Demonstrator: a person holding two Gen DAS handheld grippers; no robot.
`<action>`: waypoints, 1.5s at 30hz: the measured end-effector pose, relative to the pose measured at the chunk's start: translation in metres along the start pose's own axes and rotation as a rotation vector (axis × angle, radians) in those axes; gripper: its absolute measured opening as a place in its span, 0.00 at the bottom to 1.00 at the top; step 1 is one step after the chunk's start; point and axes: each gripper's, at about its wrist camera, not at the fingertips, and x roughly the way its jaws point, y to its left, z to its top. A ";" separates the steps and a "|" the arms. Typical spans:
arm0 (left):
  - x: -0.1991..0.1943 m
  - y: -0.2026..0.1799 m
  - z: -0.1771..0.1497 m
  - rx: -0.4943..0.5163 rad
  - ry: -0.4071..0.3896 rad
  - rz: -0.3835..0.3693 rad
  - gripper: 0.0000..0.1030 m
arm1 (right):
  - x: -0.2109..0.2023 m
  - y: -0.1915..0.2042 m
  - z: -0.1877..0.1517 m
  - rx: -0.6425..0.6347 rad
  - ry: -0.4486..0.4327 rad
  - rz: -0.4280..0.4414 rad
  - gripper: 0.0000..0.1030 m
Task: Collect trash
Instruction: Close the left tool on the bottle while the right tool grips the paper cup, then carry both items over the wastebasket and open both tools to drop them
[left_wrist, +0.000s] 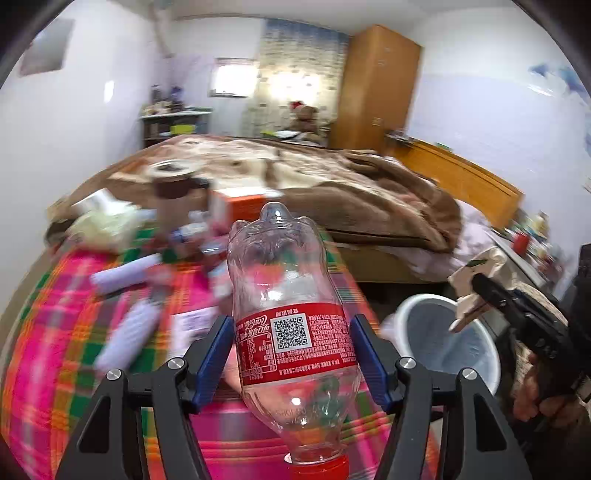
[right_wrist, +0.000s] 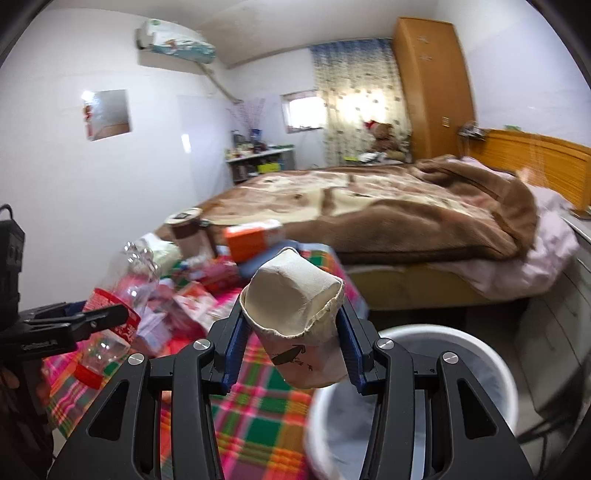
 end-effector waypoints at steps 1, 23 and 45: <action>0.004 -0.014 0.001 0.024 -0.002 -0.029 0.63 | -0.002 -0.005 -0.002 0.010 0.003 -0.017 0.45; 0.104 -0.183 -0.032 0.264 0.173 -0.273 0.64 | 0.008 -0.095 -0.050 0.134 0.171 -0.206 0.47; 0.084 -0.145 -0.020 0.208 0.105 -0.206 0.75 | -0.007 -0.088 -0.040 0.122 0.129 -0.233 0.67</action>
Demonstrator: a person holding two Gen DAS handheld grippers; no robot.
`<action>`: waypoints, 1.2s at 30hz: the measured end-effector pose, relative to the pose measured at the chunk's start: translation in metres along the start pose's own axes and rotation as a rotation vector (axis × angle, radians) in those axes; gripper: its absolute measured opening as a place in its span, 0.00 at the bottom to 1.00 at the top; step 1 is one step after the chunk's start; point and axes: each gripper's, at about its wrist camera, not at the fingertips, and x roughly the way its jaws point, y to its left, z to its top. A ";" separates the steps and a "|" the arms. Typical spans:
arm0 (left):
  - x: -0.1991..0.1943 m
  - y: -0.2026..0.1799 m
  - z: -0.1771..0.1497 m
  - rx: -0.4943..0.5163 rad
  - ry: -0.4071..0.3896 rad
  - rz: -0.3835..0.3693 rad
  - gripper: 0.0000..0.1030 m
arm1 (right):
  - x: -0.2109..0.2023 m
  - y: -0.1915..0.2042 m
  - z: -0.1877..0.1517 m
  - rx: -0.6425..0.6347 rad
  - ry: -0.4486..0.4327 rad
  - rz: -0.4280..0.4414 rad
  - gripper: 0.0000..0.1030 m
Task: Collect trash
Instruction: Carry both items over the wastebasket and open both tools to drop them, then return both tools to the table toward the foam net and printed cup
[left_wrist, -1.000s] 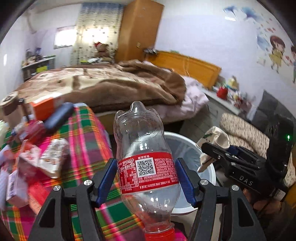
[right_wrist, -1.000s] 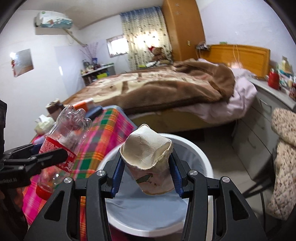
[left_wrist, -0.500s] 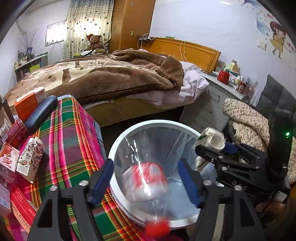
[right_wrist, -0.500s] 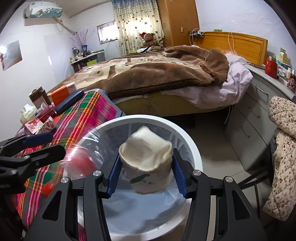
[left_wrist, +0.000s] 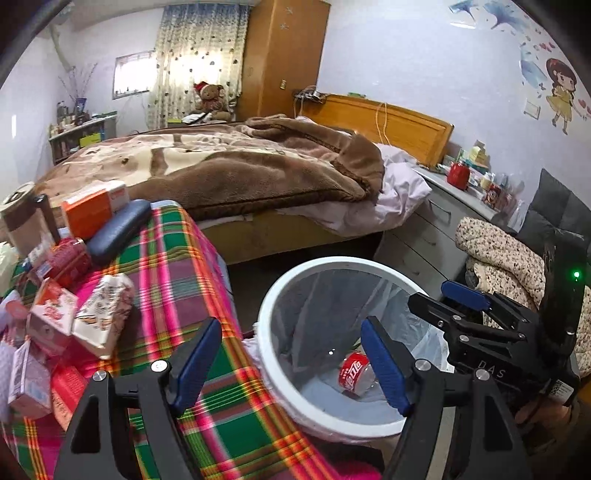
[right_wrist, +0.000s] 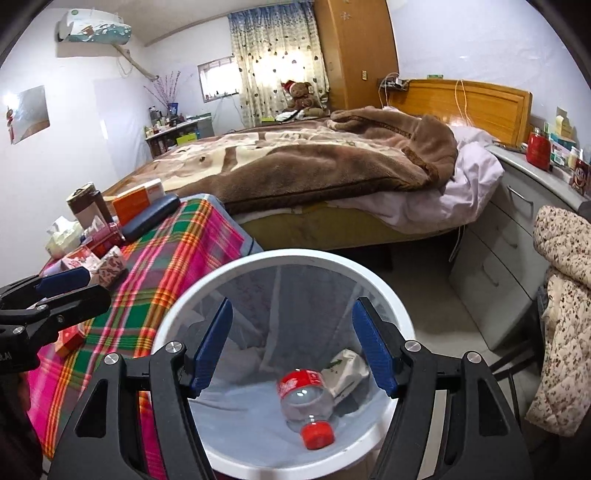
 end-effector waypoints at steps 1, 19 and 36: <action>-0.005 0.004 -0.001 -0.008 -0.004 0.010 0.75 | -0.002 0.004 0.001 -0.004 -0.007 0.001 0.67; -0.090 0.140 -0.031 -0.175 -0.104 0.255 0.75 | 0.018 0.109 0.012 -0.042 -0.034 0.164 0.67; -0.112 0.267 -0.072 -0.354 -0.054 0.435 0.75 | 0.074 0.186 0.019 -0.067 0.068 0.203 0.67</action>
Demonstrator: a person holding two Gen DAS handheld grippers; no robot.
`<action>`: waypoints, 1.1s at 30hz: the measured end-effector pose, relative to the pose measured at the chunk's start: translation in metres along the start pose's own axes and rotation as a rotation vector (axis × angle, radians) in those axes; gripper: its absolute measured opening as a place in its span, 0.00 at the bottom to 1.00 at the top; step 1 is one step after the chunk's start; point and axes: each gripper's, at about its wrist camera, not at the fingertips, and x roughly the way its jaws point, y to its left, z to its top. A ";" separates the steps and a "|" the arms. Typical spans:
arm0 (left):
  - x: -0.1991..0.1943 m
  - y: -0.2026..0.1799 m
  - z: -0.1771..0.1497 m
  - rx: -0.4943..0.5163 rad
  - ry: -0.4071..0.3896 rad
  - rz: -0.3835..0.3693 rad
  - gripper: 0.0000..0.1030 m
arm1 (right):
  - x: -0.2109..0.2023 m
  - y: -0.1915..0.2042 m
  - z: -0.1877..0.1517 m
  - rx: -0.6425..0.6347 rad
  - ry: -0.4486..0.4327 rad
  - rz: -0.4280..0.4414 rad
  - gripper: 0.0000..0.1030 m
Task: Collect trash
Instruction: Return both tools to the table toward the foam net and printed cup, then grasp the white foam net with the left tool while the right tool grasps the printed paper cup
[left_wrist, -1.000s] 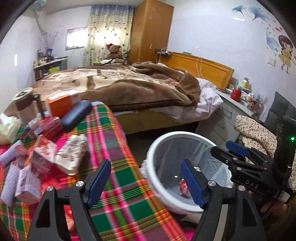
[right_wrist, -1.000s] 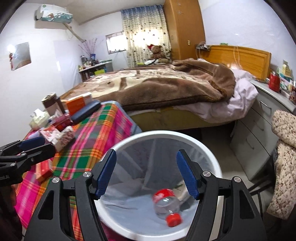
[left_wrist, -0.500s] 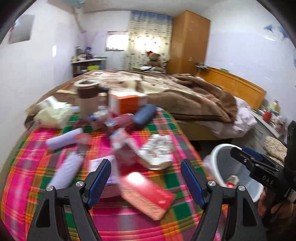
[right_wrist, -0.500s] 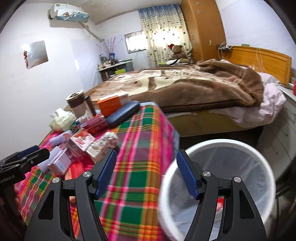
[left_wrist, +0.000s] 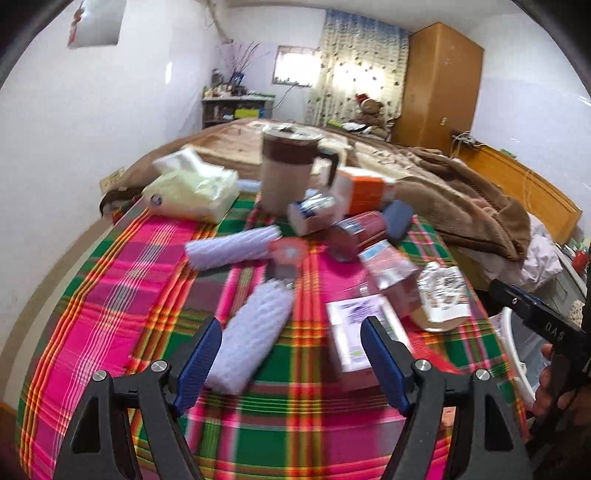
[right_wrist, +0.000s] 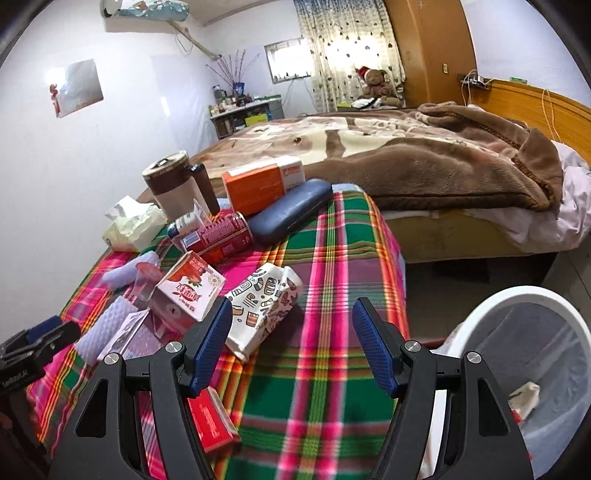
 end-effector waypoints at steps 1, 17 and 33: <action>0.004 0.005 -0.001 -0.003 0.007 0.010 0.75 | 0.003 0.001 0.000 0.002 0.007 -0.002 0.67; 0.068 0.035 -0.008 -0.027 0.169 0.050 0.75 | 0.049 0.016 0.001 0.030 0.116 -0.020 0.52; 0.076 0.034 -0.006 0.002 0.179 0.050 0.41 | 0.059 0.023 -0.001 0.018 0.138 -0.003 0.17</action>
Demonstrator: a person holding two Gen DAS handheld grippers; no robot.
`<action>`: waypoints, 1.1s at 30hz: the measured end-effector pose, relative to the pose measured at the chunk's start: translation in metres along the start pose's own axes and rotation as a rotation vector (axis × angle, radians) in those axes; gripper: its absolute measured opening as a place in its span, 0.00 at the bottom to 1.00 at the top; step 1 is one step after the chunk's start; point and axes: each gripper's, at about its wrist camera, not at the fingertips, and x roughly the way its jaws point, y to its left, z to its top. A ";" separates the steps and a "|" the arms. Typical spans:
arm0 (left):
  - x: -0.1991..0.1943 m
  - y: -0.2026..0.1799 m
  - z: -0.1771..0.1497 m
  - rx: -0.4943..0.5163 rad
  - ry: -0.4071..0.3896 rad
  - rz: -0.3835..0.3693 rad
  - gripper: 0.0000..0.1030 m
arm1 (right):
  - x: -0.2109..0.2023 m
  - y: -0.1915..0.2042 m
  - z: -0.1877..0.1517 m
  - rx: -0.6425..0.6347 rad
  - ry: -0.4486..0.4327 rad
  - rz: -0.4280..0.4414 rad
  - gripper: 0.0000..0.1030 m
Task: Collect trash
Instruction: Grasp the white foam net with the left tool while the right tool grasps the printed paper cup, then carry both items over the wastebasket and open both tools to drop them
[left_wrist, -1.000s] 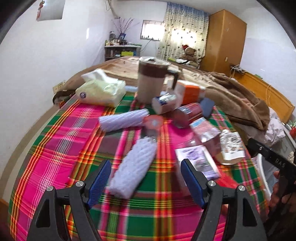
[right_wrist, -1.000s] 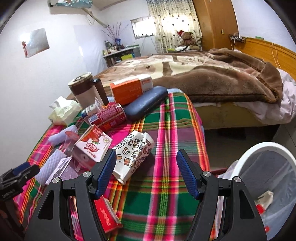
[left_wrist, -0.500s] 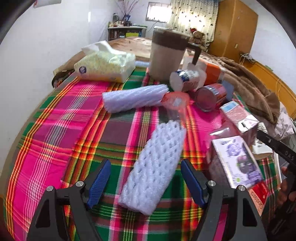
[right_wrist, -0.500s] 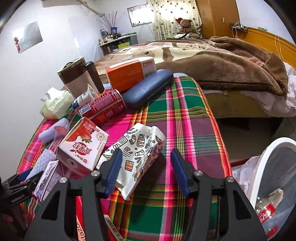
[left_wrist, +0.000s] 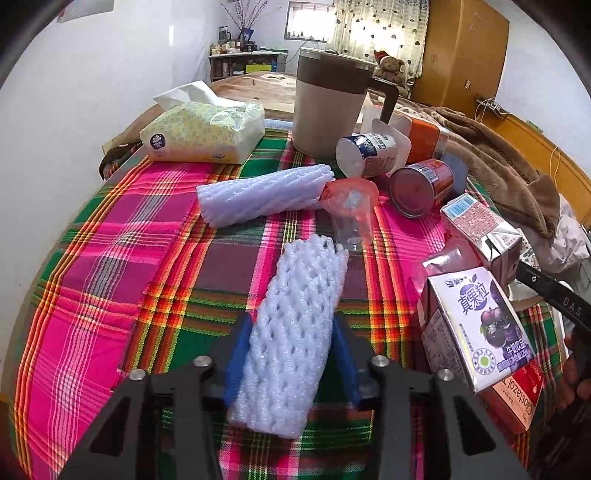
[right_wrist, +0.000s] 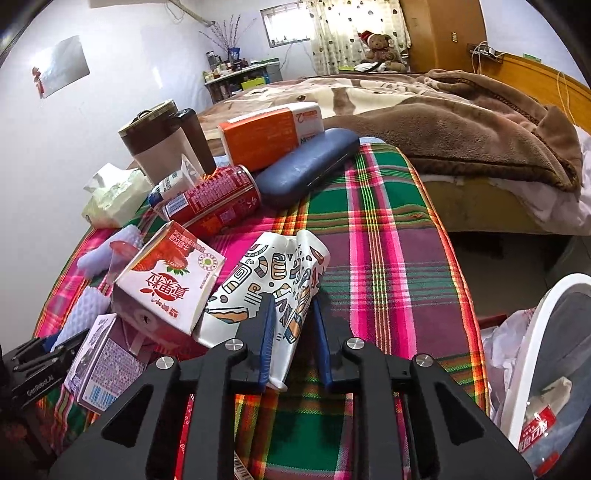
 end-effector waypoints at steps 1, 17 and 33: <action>0.000 -0.001 0.000 0.003 0.000 0.002 0.40 | -0.001 0.000 0.000 0.003 -0.005 0.002 0.14; -0.023 -0.001 -0.003 -0.029 -0.055 -0.018 0.34 | -0.020 0.003 0.000 -0.029 -0.077 -0.018 0.10; -0.081 -0.037 -0.002 0.024 -0.159 -0.081 0.34 | -0.067 -0.011 -0.004 -0.021 -0.164 -0.022 0.10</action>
